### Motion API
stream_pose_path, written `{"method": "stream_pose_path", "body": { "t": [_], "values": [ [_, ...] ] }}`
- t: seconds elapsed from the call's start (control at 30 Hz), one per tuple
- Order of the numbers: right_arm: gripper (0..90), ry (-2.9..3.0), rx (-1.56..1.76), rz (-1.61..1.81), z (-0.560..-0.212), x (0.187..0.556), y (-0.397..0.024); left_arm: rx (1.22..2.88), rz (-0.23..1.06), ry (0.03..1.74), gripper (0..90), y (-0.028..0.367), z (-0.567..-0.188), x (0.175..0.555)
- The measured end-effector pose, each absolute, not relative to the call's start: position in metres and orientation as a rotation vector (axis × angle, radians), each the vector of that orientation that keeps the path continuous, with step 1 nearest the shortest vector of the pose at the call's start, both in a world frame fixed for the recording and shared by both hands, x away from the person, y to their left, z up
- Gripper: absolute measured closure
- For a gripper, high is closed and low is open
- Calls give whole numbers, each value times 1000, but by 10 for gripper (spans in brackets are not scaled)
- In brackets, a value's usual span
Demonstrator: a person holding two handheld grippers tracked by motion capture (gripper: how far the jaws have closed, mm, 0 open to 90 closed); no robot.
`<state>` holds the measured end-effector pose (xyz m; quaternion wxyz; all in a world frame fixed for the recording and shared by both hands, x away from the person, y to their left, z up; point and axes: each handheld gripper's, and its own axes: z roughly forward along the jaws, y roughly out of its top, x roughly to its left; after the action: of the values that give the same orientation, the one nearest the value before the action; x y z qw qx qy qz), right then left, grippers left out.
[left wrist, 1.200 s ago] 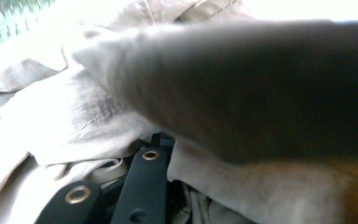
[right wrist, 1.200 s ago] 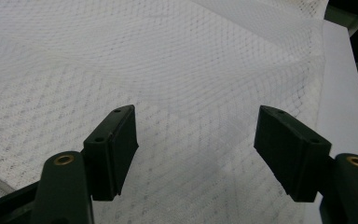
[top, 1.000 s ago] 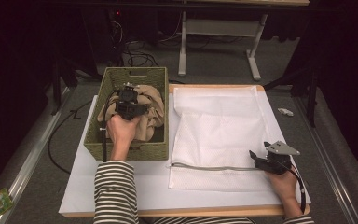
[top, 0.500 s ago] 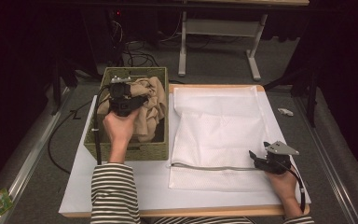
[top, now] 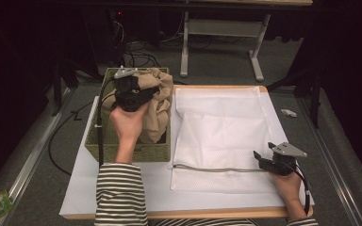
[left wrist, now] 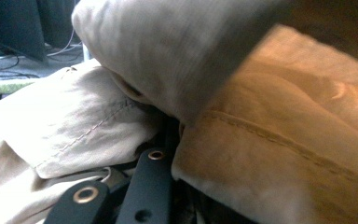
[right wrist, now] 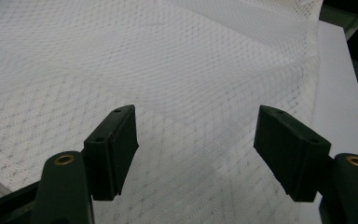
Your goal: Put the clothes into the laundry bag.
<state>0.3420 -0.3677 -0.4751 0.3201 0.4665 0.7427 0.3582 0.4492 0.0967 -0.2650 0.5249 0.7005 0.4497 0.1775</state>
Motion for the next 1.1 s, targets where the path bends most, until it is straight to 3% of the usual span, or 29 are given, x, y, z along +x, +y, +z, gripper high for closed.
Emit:
{"method": "stream_pose_path", "body": {
  "t": [1.1],
  "values": [
    [301,1924,1230,985,-474,339,-371,1732,292,720,810,-13,-201,421]
  ]
}}
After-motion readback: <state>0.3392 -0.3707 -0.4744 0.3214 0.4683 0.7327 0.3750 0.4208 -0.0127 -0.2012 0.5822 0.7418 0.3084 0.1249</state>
